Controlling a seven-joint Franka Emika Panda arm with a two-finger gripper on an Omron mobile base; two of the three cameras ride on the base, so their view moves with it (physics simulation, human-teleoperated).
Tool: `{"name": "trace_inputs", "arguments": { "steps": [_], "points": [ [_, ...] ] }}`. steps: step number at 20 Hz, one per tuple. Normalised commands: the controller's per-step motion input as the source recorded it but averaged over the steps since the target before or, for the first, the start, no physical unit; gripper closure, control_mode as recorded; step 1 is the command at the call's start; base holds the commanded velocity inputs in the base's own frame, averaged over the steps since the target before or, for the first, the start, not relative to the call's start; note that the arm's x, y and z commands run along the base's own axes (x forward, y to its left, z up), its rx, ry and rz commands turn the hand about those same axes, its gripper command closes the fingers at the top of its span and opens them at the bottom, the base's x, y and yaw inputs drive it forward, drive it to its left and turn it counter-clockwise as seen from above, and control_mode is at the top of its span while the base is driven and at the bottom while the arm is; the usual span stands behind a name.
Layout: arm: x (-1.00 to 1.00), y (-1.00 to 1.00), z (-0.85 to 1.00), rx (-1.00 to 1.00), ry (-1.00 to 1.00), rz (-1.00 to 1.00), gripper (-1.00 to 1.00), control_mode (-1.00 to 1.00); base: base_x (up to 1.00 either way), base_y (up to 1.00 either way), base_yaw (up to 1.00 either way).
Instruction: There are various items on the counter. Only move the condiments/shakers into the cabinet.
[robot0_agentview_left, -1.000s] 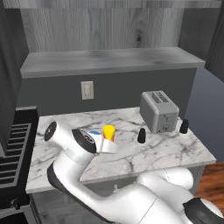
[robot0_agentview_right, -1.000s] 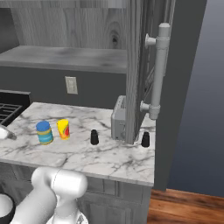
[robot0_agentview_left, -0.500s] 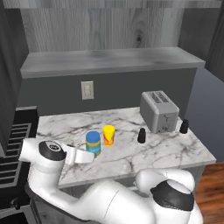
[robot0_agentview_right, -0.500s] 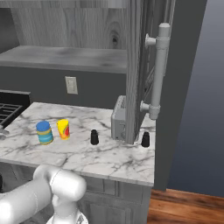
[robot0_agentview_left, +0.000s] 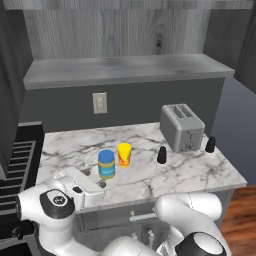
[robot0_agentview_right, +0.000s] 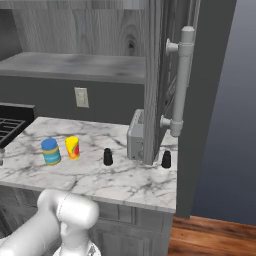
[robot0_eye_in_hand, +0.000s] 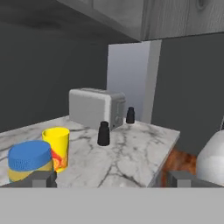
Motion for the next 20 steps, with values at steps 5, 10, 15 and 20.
{"name": "trace_inputs", "arguments": {
  "steps": [5, 10, 15, 20],
  "points": [
    [0.09, 0.00, 0.00, 0.00, 0.00, 0.00, -1.00, -1.00, 0.00, 0.00, 0.00],
    [0.40, 0.00, 0.00, 0.00, 0.03, 0.00, -1.00, -1.00, 0.00, 0.00, 0.00],
    [0.34, -0.01, 0.00, 0.00, 0.01, 0.00, -1.00, -1.00, 0.00, 0.00, 0.00],
    [0.29, 0.00, -0.06, -0.01, 0.02, 0.00, -1.00, -1.00, 0.00, 0.00, 0.00]
  ]
}}
